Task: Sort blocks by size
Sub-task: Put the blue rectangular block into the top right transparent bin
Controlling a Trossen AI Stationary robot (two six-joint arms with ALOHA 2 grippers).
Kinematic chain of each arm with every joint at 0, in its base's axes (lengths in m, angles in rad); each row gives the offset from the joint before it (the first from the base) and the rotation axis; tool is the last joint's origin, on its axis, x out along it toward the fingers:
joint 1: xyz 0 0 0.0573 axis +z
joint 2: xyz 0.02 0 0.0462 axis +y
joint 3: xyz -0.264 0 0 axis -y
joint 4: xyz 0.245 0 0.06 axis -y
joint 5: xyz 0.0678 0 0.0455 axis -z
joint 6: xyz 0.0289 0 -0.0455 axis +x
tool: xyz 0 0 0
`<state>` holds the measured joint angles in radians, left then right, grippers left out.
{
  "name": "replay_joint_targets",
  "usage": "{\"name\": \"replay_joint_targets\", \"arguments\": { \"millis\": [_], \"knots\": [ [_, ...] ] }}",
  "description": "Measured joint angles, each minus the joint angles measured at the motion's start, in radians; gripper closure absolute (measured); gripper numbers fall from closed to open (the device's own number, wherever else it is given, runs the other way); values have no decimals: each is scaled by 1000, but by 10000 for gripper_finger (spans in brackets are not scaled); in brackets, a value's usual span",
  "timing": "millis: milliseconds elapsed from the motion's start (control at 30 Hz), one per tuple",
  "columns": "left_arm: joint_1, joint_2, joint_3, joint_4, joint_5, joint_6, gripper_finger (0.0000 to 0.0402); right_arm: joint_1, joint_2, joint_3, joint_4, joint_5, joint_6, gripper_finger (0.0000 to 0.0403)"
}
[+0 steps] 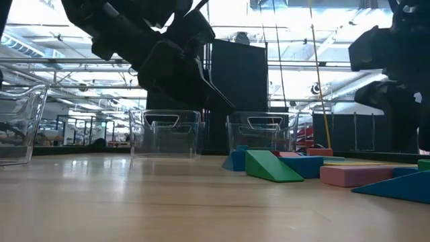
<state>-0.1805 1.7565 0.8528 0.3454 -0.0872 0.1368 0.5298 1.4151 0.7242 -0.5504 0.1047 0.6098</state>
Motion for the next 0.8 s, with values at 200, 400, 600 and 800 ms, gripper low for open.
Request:
{"name": "replay_joint_targets", "arguments": {
  "millis": [200,400,600,800],
  "knots": [
    [-21,0,0,2,-30,-78,228,29,0,0,0,0,-24,234],
    [-32,0,0,3,-79,-78,228,76,0,0,4,0,-13,234],
    [-25,0,0,4,-82,-46,228,145,26,0,39,2,65,234],
    [-16,0,0,4,-82,-22,228,160,90,1,105,45,29,234]
  ]
}}
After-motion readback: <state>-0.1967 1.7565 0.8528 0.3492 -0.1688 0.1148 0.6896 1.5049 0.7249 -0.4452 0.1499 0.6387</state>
